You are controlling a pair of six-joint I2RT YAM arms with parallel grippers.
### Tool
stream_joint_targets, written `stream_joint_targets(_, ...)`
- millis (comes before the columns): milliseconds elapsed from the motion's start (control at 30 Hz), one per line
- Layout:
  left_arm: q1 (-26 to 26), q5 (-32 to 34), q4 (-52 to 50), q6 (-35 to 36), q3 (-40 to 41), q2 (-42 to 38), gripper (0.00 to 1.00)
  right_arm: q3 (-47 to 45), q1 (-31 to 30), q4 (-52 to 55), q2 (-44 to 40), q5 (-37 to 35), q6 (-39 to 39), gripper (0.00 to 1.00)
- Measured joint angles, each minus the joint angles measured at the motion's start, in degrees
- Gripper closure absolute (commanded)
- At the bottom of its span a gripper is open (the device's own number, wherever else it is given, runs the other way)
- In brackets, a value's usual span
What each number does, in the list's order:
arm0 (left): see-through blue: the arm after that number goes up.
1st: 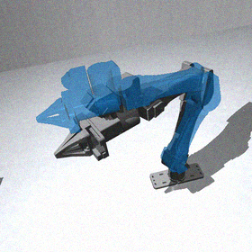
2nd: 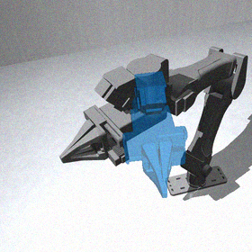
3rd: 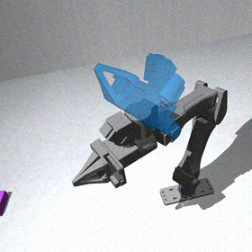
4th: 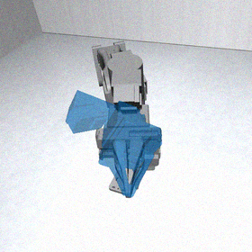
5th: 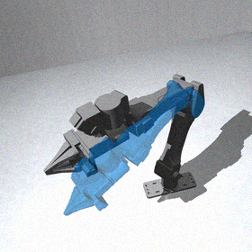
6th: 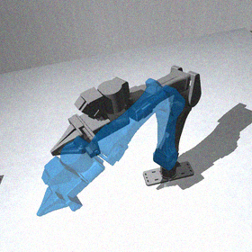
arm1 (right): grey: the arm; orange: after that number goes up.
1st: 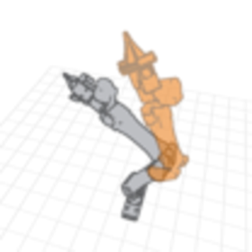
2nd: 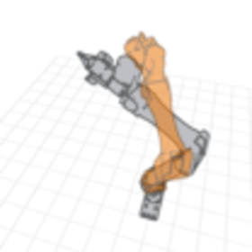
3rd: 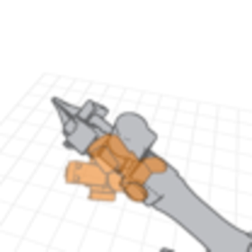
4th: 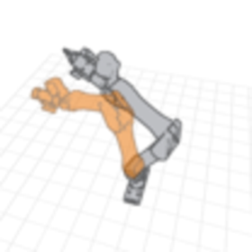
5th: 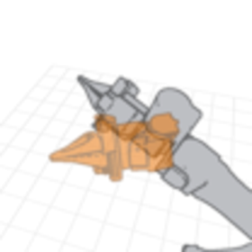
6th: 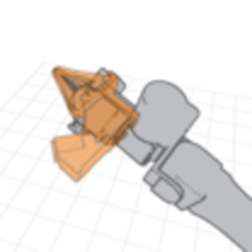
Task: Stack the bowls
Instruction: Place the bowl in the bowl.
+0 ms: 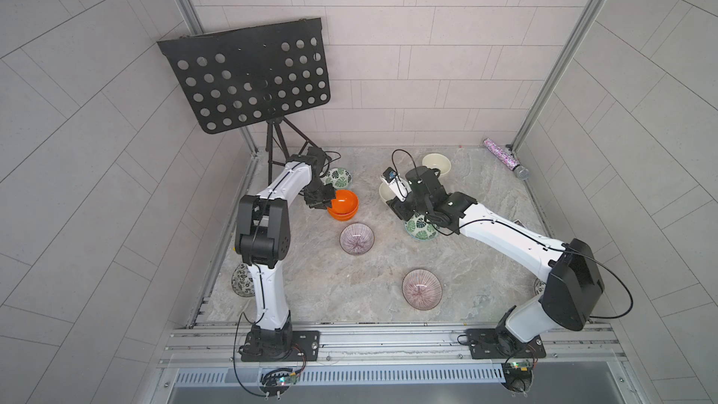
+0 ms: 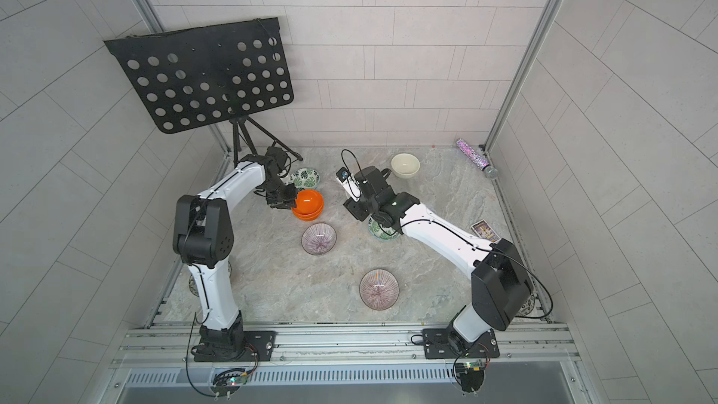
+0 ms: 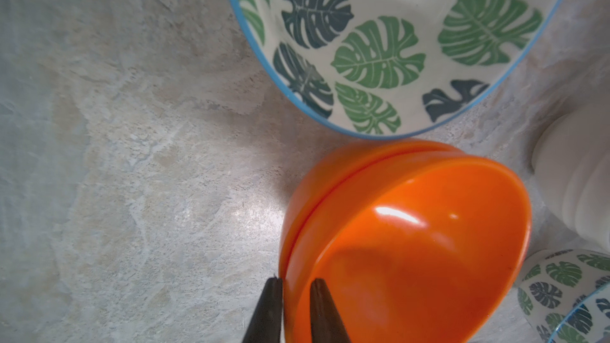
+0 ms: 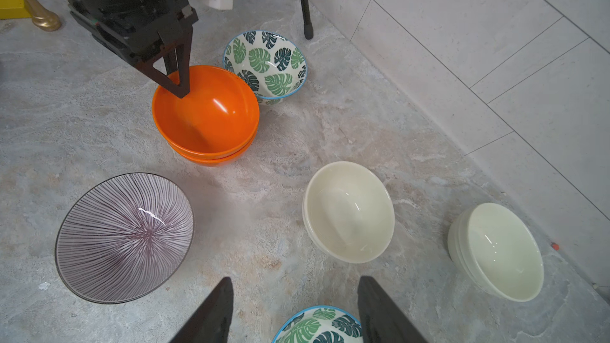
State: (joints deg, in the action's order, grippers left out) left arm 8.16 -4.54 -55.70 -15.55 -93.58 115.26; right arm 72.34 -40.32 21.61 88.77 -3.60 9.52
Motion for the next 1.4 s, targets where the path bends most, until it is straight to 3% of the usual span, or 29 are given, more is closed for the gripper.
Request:
stream_joint_targets(267,0.0,0.1,-0.1,0.1,0.0,0.0,0.56,1.4,1.0,0.4,2.4,-0.3,0.2,0.36)
stream_joint_targets(567,0.0,3.1,-1.7,0.7,-0.6,-5.0,0.37,14.3,3.9,5.5,18.3,-3.1,4.5,0.36)
stream_joint_targets(633,0.0,3.8,-1.7,0.8,-0.7,-6.9,0.24,16.3,4.3,6.9,21.2,-3.4,5.3,0.36)
stream_joint_targets(700,0.0,4.4,-1.9,0.9,-0.8,-8.6,0.03,17.4,4.7,8.3,23.1,-3.2,6.1,0.36)
stream_joint_targets(733,0.0,4.7,-1.8,1.1,-0.8,-9.3,0.0,17.9,4.8,9.0,23.8,-3.0,6.4,0.36)
stream_joint_targets(1000,0.0,6.8,-1.8,1.1,-0.9,-11.0,0.0,20.5,5.0,11.5,27.5,-2.1,8.0,0.46)
stream_joint_targets(1400,0.0,8.2,-1.8,1.2,-0.9,-12.4,0.0,23.9,5.0,13.0,32.7,0.4,11.0,0.83)
